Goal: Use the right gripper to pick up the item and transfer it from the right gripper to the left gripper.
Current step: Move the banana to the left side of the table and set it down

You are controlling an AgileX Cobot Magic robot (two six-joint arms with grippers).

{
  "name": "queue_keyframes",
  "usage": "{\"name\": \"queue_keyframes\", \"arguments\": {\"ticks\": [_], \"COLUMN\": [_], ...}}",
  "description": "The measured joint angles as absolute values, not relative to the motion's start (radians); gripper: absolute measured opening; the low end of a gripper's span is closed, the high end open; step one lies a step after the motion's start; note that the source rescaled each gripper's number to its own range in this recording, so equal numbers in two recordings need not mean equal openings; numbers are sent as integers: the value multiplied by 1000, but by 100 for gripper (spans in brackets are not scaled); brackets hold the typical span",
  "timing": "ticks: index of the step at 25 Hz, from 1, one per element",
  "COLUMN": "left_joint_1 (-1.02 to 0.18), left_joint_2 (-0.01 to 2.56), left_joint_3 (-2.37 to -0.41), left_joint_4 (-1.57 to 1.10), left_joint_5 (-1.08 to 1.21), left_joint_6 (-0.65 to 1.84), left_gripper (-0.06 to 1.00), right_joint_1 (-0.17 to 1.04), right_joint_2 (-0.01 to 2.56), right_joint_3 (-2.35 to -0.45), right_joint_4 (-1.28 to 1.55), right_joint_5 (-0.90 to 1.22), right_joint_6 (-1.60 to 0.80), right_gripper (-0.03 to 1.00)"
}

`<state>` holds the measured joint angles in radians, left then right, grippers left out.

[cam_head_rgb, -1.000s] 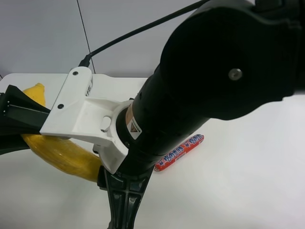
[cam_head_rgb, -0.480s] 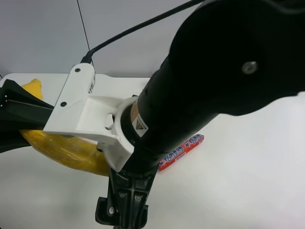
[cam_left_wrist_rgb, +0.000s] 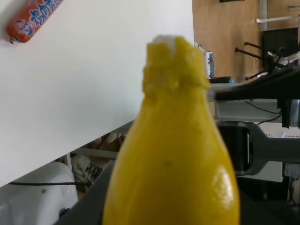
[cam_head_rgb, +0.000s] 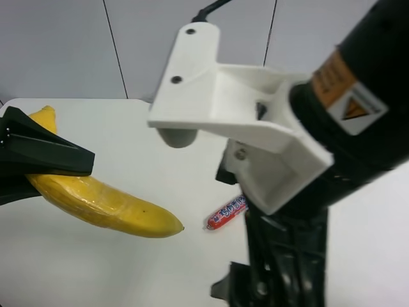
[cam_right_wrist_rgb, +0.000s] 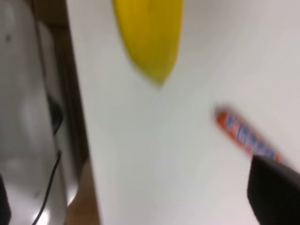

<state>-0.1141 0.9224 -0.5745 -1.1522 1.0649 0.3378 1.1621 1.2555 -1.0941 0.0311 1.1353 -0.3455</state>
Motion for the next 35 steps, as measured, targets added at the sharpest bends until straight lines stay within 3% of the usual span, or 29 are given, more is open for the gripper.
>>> {"name": "queue_keyframes", "arguments": {"ticks": [4,9,17,26,35], "left_joint_1": [-114,-114,-114,-114,-114], "left_joint_2": [922,922,922,922,922], "left_joint_3": [-574,-574,-574,-574,-574], "left_joint_4": [-1152,-1152,-1152,-1152,-1152], "left_joint_5": [1065,1065,1065,1065,1065], "left_joint_6": [338,338,338,338,338], "left_gripper": [0,0,0,0,0], "right_joint_1": [1162,1162,1163,1163,1163], "right_joint_2": [1172,1012,586,195,167], "right_joint_3": [-1060,-881,-618,-521,-506], "right_joint_4": [26,22,16,-42,-46], "right_joint_5": [1207,1211,1206,1102,1079], "right_joint_6": [-271,-162,-21,12,13], "right_gripper": [100,100,100,100,100]}}
